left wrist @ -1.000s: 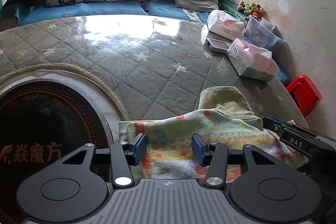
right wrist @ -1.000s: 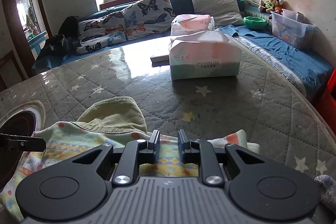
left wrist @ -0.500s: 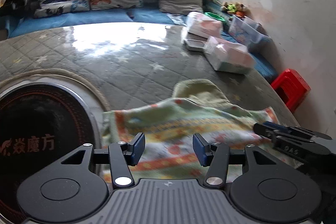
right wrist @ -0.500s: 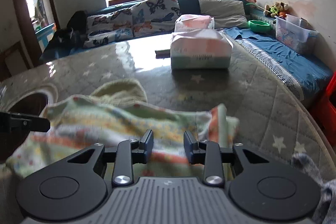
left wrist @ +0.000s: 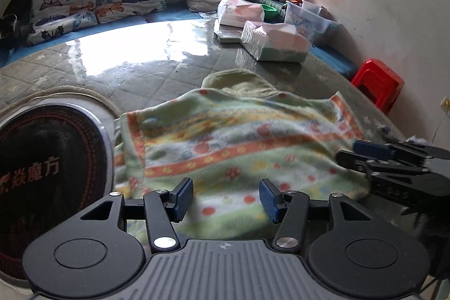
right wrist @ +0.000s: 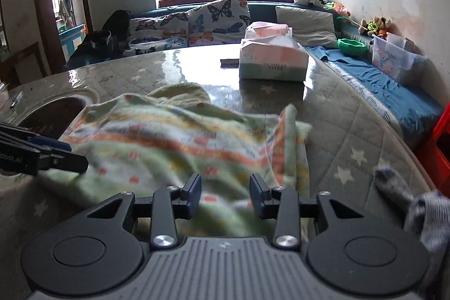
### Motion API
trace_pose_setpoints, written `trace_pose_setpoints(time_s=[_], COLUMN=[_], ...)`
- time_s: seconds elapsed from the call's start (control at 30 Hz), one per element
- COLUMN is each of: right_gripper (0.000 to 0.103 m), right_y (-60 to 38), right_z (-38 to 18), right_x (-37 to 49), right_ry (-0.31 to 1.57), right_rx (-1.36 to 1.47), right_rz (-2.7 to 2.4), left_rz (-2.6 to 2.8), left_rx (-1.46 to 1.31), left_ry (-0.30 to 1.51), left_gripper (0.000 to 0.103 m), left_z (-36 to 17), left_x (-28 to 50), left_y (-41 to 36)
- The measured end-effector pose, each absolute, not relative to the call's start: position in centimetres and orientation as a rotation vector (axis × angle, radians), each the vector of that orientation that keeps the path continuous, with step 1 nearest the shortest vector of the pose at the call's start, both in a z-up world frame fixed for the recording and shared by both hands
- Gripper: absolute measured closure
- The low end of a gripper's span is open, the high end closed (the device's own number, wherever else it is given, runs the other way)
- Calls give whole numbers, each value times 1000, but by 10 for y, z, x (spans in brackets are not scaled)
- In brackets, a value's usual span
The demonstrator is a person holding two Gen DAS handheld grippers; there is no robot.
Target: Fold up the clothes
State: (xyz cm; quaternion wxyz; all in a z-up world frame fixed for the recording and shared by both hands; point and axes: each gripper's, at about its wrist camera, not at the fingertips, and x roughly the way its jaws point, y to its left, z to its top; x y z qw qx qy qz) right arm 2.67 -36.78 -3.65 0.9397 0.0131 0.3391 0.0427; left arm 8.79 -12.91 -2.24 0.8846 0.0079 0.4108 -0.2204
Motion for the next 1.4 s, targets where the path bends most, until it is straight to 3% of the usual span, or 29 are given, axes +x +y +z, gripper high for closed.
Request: trace_pose_setpoints(time_s=[0.8, 0.9, 1.07, 1.13, 1.4], right_gripper=[61, 50, 48, 34, 22], right_y=[-314, -313, -313, -310, -301], right_z=[-32, -30, -24, -23, -17], right_x=[15, 14, 16, 16, 15], right_ry=[693, 707, 712, 712, 705], right_rx=[-65, -71, -60, -65, -109], right_rz=[230, 200, 147, 123, 69], left_rz=[-420, -418, -410, -408, -389], left_rx=[29, 11, -13, -20, -45], left_ry=[796, 796, 797, 797, 802], left_gripper=[43, 40, 38, 37, 32], left_z=[-25, -22, -19, -17, -17], left_x=[62, 59, 55, 53, 44], left_y=[-109, -108, -108, -106, -101])
